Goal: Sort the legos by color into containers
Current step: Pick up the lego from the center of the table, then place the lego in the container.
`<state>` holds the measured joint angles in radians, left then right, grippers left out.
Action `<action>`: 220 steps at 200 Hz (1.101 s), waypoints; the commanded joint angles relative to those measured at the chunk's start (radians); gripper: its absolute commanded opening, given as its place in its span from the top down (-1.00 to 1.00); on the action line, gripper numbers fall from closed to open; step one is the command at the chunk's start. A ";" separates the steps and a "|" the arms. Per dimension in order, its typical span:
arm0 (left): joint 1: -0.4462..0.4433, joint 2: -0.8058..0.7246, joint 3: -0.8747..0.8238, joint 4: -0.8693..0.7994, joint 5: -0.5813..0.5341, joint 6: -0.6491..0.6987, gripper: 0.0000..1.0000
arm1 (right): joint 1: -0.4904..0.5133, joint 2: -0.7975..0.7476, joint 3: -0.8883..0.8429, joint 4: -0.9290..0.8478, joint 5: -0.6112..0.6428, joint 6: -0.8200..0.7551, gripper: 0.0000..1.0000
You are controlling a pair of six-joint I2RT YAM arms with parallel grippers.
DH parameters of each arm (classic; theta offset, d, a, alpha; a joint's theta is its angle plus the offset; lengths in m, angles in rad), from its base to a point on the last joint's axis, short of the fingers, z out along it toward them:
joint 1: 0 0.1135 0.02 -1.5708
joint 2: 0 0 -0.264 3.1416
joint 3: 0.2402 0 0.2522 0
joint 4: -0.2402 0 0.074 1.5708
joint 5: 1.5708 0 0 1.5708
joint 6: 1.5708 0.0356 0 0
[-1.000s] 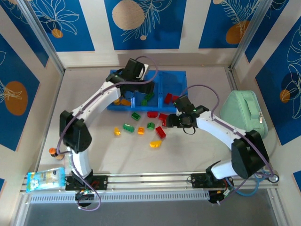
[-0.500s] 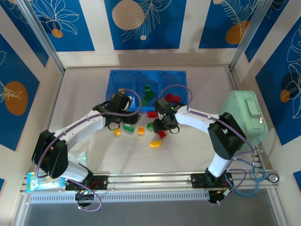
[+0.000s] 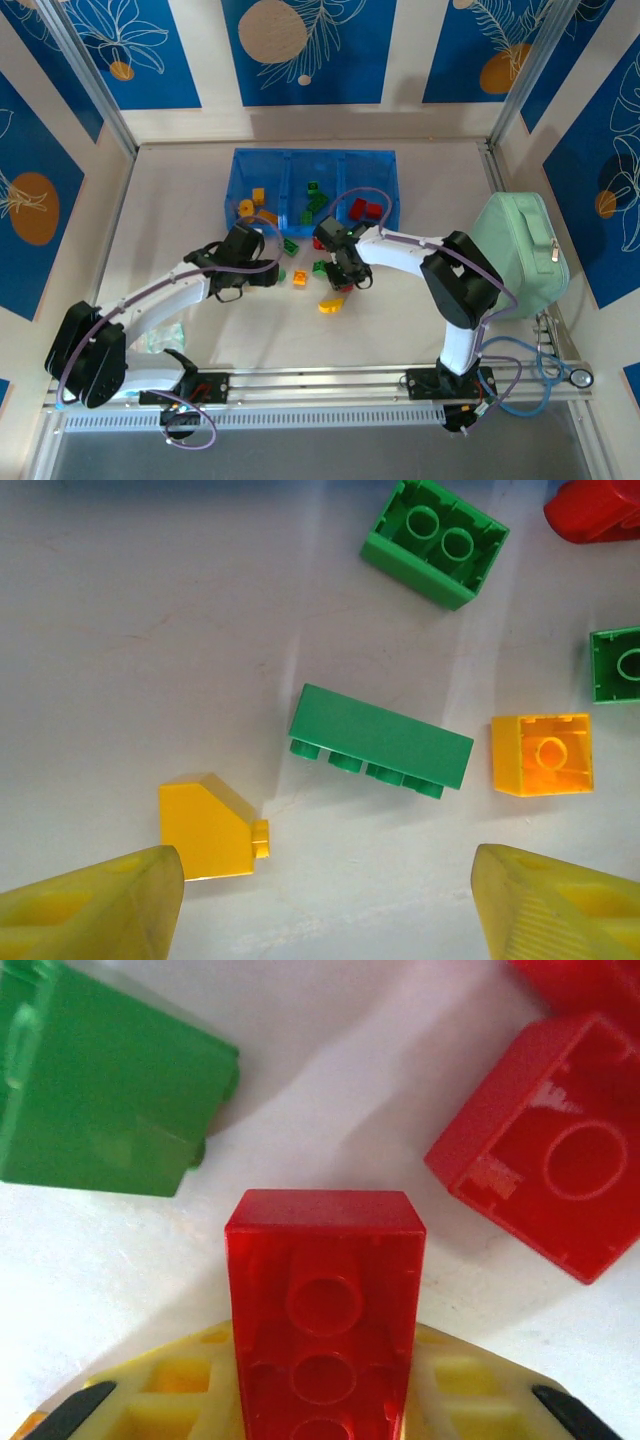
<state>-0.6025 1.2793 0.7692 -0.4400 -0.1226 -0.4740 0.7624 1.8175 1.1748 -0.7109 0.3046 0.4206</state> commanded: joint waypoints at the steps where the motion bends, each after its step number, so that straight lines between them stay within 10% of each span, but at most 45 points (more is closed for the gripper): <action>1: -0.001 -0.022 -0.005 0.019 -0.025 -0.011 -0.51 | 0.005 -0.051 0.055 -0.062 0.038 0.005 0.46; 82: -0.014 -0.057 -0.121 0.083 0.034 -0.097 -0.47 | -0.256 -0.165 0.229 -0.085 0.026 -0.062 0.38; 220: -0.026 -0.106 -0.170 0.056 0.008 -0.110 -0.46 | -0.428 0.329 0.751 -0.216 -0.010 -0.135 0.30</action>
<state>-0.6186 1.2007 0.6151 -0.3775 -0.1055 -0.5713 0.3378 2.1090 1.8446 -0.8631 0.2859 0.3084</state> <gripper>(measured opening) 0.730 0.338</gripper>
